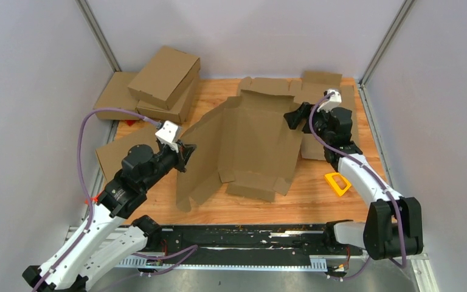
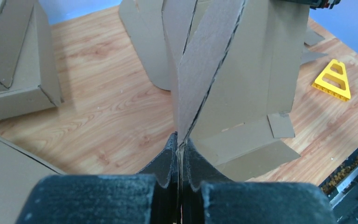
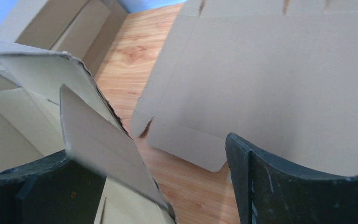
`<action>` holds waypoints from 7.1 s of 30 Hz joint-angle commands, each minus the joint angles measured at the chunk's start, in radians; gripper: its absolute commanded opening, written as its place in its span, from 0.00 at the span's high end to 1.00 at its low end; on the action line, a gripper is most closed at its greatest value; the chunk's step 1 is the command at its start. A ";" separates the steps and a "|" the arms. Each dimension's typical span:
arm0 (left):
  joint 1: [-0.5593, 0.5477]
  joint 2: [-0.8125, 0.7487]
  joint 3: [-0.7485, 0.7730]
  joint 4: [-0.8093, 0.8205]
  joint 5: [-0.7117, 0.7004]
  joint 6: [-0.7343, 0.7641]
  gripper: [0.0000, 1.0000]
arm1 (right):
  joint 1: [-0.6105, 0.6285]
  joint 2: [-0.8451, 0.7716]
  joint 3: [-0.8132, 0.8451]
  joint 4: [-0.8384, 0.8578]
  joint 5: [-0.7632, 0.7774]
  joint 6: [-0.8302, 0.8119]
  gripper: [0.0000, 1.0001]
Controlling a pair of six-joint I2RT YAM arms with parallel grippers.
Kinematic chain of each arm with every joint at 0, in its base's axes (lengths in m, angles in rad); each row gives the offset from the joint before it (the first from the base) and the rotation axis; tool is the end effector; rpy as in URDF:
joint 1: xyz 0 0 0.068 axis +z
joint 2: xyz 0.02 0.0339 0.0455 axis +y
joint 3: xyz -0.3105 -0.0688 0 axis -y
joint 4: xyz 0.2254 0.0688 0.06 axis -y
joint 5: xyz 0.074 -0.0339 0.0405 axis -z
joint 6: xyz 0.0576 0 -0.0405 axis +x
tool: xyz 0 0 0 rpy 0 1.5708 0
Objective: Fold the paper box
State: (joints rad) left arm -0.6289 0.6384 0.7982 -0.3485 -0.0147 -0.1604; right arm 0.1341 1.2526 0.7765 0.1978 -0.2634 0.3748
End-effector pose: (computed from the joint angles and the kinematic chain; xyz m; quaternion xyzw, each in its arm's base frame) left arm 0.0918 -0.0657 0.3689 0.1743 0.7506 -0.2398 0.5905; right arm 0.2708 0.0517 0.3228 0.0165 0.7952 0.2517 0.5514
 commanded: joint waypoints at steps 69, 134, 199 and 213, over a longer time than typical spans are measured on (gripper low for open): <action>-0.147 0.254 0.507 -0.331 -0.159 0.050 0.08 | 0.537 -0.489 -0.356 0.120 0.657 -0.424 1.00; 0.014 0.815 0.664 -0.153 0.067 -0.145 0.64 | 0.513 -0.632 -0.205 -0.150 0.591 -0.185 0.23; 0.013 0.735 0.725 -0.197 0.095 -0.131 0.33 | 0.234 -0.356 0.069 -0.394 0.184 -0.123 0.60; 0.014 0.647 0.917 -0.498 -0.161 0.072 0.00 | 0.234 -0.359 0.063 -0.388 0.171 -0.134 0.61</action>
State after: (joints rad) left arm -0.6136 1.3399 1.6802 -0.7185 -0.0715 -0.1944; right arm 0.3706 0.8982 0.8051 -0.2337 -0.0780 0.2592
